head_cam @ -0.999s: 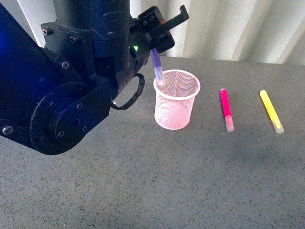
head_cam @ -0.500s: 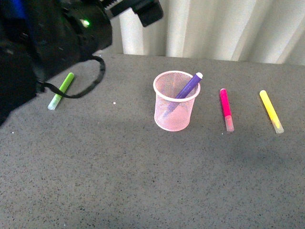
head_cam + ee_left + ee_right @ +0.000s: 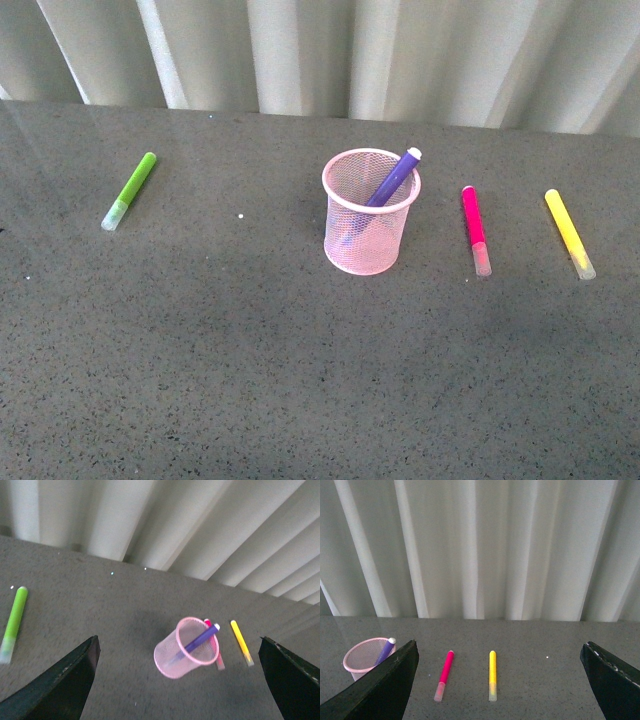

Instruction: Insert purple and pink pens into pink cup

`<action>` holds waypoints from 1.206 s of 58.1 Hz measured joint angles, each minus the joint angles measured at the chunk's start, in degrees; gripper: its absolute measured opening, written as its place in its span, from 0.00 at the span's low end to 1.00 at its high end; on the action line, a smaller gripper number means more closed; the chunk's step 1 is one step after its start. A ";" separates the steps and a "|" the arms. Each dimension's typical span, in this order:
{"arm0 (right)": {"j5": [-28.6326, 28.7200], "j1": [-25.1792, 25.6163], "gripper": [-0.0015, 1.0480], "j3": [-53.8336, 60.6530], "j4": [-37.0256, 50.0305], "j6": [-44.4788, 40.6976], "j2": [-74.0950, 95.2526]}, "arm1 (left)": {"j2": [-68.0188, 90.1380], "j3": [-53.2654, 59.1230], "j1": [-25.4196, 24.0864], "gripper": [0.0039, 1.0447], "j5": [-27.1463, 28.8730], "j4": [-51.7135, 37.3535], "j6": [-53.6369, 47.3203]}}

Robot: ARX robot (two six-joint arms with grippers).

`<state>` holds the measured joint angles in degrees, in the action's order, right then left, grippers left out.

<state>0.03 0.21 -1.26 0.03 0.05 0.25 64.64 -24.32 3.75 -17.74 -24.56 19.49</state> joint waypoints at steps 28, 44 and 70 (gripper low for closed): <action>0.00 0.00 0.93 0.00 0.00 0.00 0.00 | -18.34 17.70 -3.93 0.50 17.77 -15.08 -16.57; 0.00 0.00 0.93 0.00 0.00 0.00 0.00 | -27.15 21.05 -3.87 0.03 17.77 -9.31 -18.60; 0.00 0.00 0.93 0.00 0.00 0.00 0.00 | -39.82 23.80 -3.87 0.03 17.77 -0.31 -19.04</action>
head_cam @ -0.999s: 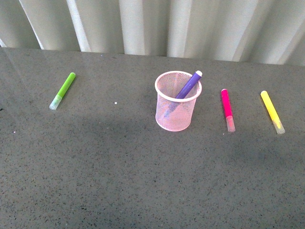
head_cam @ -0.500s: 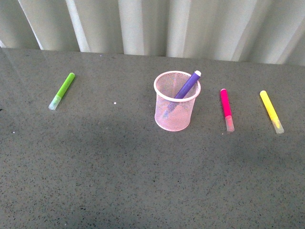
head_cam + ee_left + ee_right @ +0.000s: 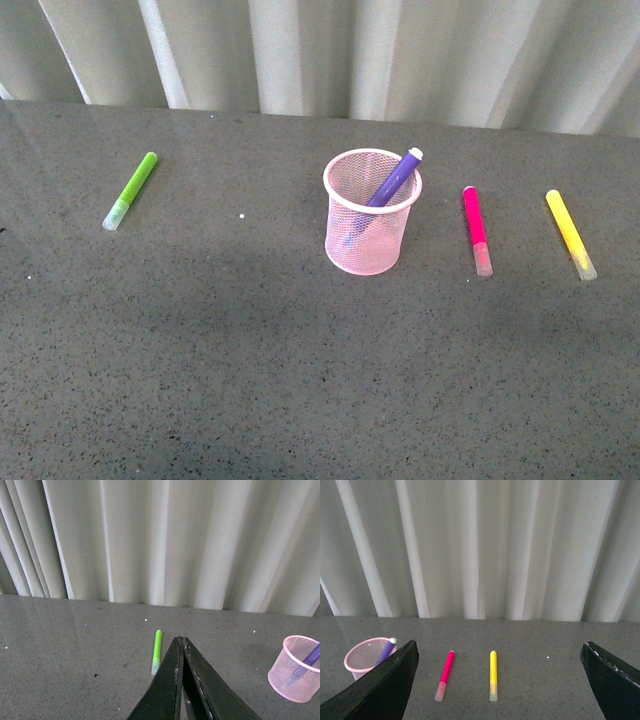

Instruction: Insert purple and pink pens into pink cup

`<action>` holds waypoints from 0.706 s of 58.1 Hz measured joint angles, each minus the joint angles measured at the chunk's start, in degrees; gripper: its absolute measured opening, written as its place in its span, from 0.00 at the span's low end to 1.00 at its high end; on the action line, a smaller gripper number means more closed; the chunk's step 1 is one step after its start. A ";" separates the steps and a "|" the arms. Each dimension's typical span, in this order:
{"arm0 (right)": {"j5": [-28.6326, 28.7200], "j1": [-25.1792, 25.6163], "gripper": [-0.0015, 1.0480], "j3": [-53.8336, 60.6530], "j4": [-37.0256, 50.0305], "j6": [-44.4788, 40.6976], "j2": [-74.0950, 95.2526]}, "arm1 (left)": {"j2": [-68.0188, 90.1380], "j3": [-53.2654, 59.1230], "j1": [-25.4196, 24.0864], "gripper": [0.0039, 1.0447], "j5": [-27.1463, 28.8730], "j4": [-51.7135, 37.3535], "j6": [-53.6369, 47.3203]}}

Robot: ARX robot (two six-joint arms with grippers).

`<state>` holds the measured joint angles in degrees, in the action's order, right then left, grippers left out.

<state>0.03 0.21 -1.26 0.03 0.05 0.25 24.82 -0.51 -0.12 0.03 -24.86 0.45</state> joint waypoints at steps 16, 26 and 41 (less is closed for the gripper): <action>0.00 0.00 0.93 0.00 0.00 0.00 0.00 | -6.62 0.00 0.02 0.03 0.00 6.47 0.00; 0.00 0.00 0.93 0.00 0.00 0.00 0.00 | -9.90 0.00 0.02 0.03 0.00 9.66 0.00; 0.00 0.00 0.93 0.00 0.00 0.00 0.00 | -14.86 0.00 0.02 0.03 0.00 14.71 0.00</action>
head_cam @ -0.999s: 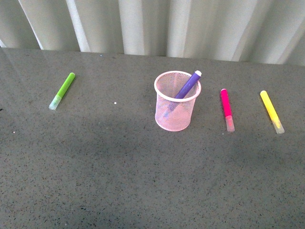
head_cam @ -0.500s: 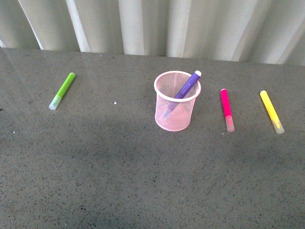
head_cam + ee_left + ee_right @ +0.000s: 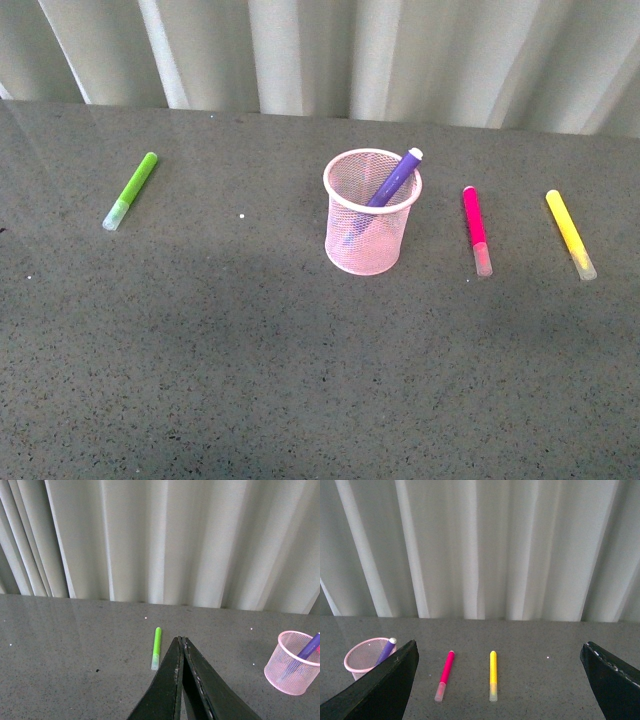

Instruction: Insert purple and pink pens into pink cup

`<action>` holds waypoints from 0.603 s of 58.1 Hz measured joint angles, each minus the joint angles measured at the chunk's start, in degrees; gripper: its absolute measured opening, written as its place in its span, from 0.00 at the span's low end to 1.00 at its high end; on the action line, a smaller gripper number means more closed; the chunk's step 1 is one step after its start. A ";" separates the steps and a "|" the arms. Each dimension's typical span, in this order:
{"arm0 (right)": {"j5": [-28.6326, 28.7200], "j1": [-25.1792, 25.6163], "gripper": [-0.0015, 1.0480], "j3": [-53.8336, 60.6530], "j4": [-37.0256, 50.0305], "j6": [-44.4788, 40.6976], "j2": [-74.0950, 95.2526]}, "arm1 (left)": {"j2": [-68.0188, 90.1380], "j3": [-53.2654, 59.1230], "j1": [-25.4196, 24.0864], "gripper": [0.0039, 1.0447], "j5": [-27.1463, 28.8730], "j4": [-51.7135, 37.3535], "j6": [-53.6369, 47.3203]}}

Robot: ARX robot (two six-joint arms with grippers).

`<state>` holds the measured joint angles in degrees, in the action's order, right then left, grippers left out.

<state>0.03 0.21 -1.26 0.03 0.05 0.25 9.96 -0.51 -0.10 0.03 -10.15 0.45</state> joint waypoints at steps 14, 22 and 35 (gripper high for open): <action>0.00 0.00 0.93 0.00 0.00 0.00 0.00 | -9.70 -0.02 0.00 0.03 -0.02 9.92 -0.02; 0.00 0.00 0.93 0.00 0.00 0.00 0.00 | -9.70 -0.02 0.00 0.03 -0.02 10.08 -0.02; 0.00 0.00 0.93 0.00 0.00 0.00 0.00 | -9.73 -0.02 0.00 0.41 -0.02 10.08 0.00</action>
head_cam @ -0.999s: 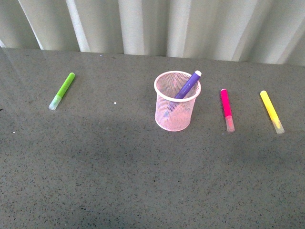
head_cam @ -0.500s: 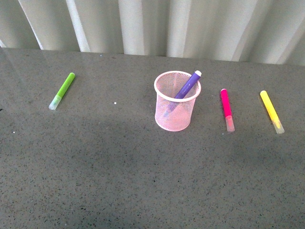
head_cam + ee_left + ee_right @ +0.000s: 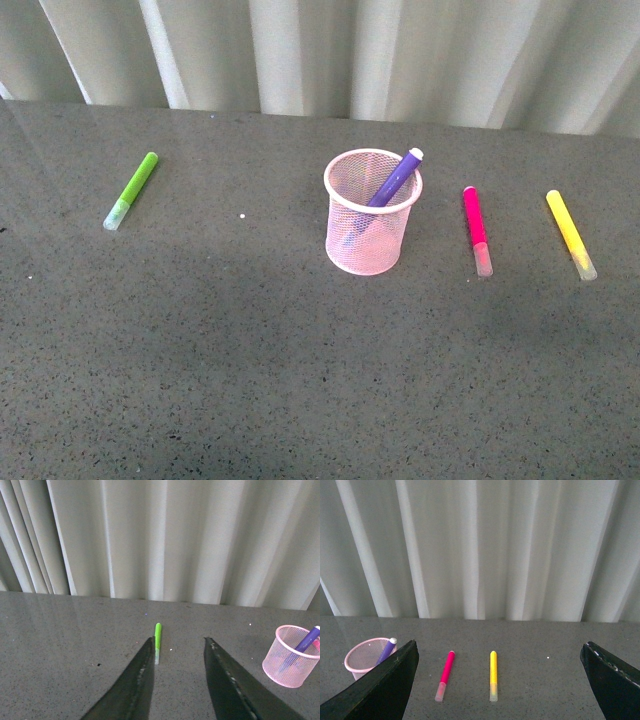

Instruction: Insert purple and pink pens into pink cup

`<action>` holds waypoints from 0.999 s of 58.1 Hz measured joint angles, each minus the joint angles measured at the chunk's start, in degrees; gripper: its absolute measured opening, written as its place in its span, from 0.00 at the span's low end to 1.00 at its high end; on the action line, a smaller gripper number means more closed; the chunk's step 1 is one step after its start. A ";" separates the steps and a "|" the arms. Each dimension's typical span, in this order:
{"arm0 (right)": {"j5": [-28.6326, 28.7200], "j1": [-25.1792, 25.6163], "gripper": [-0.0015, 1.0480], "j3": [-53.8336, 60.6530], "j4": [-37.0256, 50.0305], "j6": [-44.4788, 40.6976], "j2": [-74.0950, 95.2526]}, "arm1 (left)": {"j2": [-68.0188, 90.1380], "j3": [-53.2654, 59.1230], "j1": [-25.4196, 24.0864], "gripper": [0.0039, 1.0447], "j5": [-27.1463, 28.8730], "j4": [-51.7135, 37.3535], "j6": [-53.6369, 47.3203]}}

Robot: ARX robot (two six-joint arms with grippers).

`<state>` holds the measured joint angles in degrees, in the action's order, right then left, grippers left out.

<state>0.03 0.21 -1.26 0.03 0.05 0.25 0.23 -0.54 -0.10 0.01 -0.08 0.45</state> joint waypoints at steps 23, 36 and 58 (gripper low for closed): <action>16.35 10.75 0.93 -29.94 21.42 -0.81 50.99 | -0.04 0.00 0.00 0.94 0.00 0.04 -0.07; -0.09 3.28 0.93 -48.59 14.19 -2.80 89.37 | -0.04 0.00 0.00 0.94 0.00 0.04 -0.07; -0.42 -3.85 0.93 -67.49 -6.36 8.57 116.72 | -0.04 0.00 0.00 0.94 0.00 0.04 -0.07</action>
<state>-0.38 -3.64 -68.75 -6.33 8.62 116.97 0.19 -0.54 -0.10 0.01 -0.03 0.38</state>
